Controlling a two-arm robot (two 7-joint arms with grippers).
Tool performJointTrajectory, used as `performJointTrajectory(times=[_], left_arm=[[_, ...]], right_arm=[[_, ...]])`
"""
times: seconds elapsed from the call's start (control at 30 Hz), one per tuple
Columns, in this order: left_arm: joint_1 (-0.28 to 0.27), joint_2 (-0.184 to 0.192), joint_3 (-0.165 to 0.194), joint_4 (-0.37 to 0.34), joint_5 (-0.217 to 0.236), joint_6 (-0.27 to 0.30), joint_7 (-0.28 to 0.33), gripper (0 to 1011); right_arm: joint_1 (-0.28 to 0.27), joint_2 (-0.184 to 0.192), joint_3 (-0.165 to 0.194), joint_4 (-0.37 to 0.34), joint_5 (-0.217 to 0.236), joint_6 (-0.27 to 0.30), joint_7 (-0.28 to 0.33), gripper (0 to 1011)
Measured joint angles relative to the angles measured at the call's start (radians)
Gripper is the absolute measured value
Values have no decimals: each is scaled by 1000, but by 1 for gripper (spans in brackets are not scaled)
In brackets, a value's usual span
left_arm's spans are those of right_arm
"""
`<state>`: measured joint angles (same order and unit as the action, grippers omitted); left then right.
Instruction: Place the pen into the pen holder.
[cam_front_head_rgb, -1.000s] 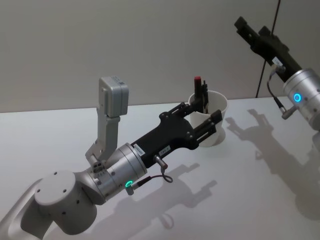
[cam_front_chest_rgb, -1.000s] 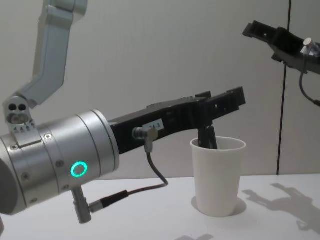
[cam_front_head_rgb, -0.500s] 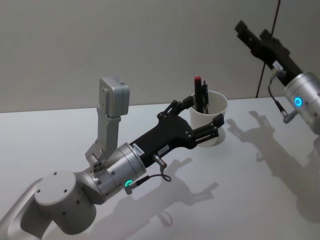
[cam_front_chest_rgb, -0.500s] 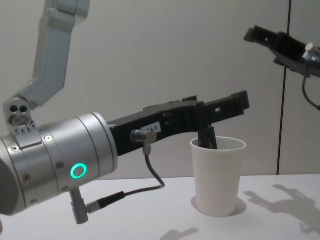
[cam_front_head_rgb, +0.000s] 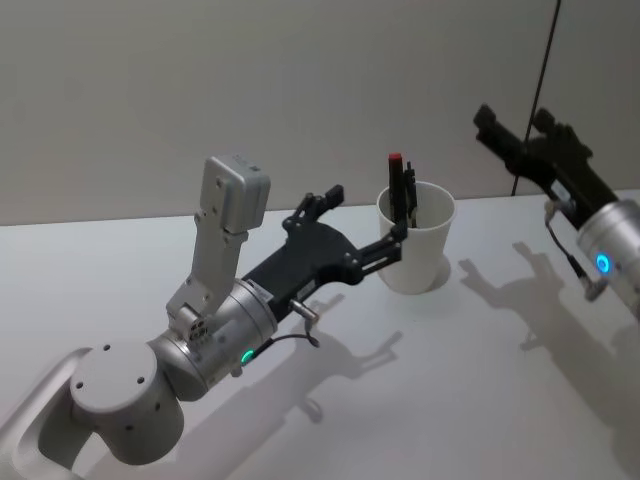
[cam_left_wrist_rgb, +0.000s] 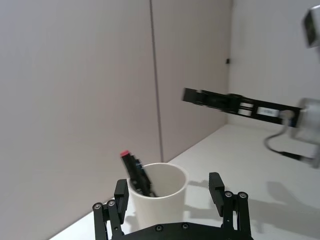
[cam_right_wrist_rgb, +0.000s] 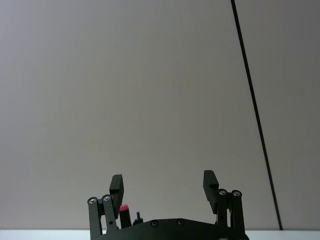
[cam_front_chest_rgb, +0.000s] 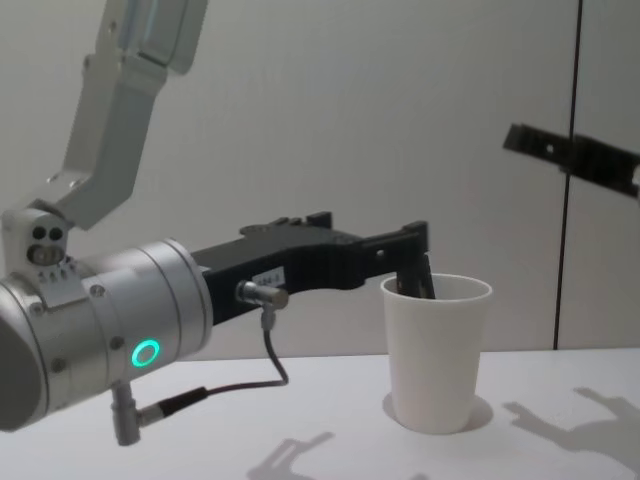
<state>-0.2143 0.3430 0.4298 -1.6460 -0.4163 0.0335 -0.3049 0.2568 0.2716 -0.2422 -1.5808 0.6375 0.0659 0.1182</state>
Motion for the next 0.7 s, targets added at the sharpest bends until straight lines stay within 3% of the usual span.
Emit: performJointTrajectory(times=[0.7], left_arm=[[-21,36,23,18,195,-19,266,1001]], right_arm=[[-201,49,12,-138,-259,-24,-38,1002]])
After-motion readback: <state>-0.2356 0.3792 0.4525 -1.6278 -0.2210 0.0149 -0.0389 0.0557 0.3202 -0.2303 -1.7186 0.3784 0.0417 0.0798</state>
